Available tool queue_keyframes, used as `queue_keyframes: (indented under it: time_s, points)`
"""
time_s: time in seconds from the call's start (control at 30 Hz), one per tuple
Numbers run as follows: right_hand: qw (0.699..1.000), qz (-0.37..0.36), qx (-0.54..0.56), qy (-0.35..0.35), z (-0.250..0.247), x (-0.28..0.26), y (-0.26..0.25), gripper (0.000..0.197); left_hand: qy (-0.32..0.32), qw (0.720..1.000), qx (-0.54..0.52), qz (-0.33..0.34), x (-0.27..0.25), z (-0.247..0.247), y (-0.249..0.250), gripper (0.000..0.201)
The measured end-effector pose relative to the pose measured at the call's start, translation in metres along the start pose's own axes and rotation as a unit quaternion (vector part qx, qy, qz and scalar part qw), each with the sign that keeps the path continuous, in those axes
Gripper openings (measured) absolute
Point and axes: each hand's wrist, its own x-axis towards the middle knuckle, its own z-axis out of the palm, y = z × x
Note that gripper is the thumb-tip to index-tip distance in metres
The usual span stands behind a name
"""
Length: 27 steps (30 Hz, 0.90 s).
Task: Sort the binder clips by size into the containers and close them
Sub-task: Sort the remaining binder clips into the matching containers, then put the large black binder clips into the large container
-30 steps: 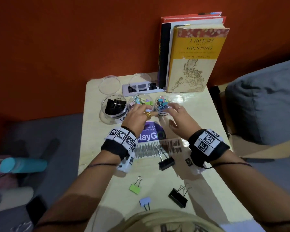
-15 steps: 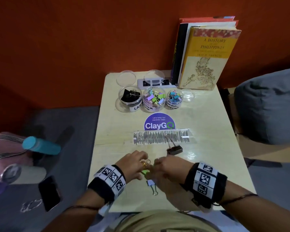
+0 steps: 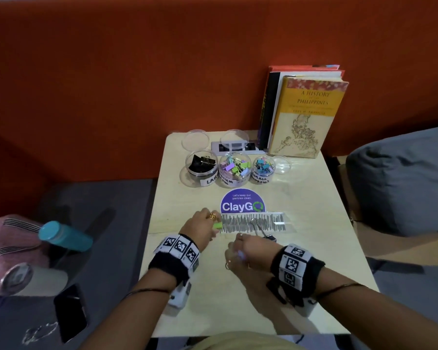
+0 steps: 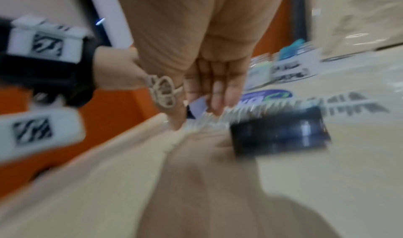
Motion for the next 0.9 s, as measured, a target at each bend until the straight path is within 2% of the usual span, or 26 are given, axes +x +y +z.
queue_keyframes:
  time_s: [0.07,0.17,0.3,0.37,0.4,0.47,0.53,0.6,0.7,0.83,0.9]
  points:
    - [0.988,0.085,0.075,0.106,-0.022,-0.003,0.011,0.018,0.047,0.997,-0.068,-0.011,0.018,-0.021,0.008,0.024]
    - [0.95,0.182,0.113,0.229,-0.065,0.005,0.032,0.026,0.138,0.971,-0.196,-0.01,0.046,-0.054,0.021,0.023]
    - [0.906,0.221,0.146,0.329,-0.109,0.029,0.054,0.026,0.202,0.948,-0.245,-0.034,0.083,-0.079,0.033,0.019]
    - [0.9,0.228,0.156,0.338,-0.122,0.04,0.062,0.039,0.229,0.941,-0.245,-0.036,0.096,-0.088,0.036,0.013]
    - [0.9,0.222,0.163,0.337,-0.126,0.041,0.063,0.047,0.231,0.942,-0.242,-0.035,0.102,-0.089,0.036,0.016]
    - [0.905,0.202,0.162,0.339,-0.127,0.037,0.064,0.057,0.204,0.962,-0.183,-0.026,0.107,-0.086,0.034,0.027]
    - [0.908,0.179,0.158,0.344,-0.117,0.023,0.066,0.05,0.168,0.978,-0.123,-0.02,0.103,-0.078,0.032,0.033]
    - [0.917,0.153,0.159,0.331,-0.1,0.002,0.07,0.033,0.166,0.981,-0.097,0.009,0.093,-0.067,0.033,0.034]
    - [0.938,0.143,0.166,0.269,-0.069,-0.035,0.078,0.016,0.151,0.982,-0.083,0.08,0.07,-0.05,0.044,0.036]
    - [0.946,0.163,0.202,0.196,-0.029,-0.076,0.078,0.02,0.043,0.981,-0.109,0.154,0.039,-0.022,0.067,0.035]
    - [0.945,0.166,0.232,0.161,-0.012,-0.09,0.075,0.015,-0.006,0.981,-0.108,0.161,0.026,-0.007,0.077,0.041]
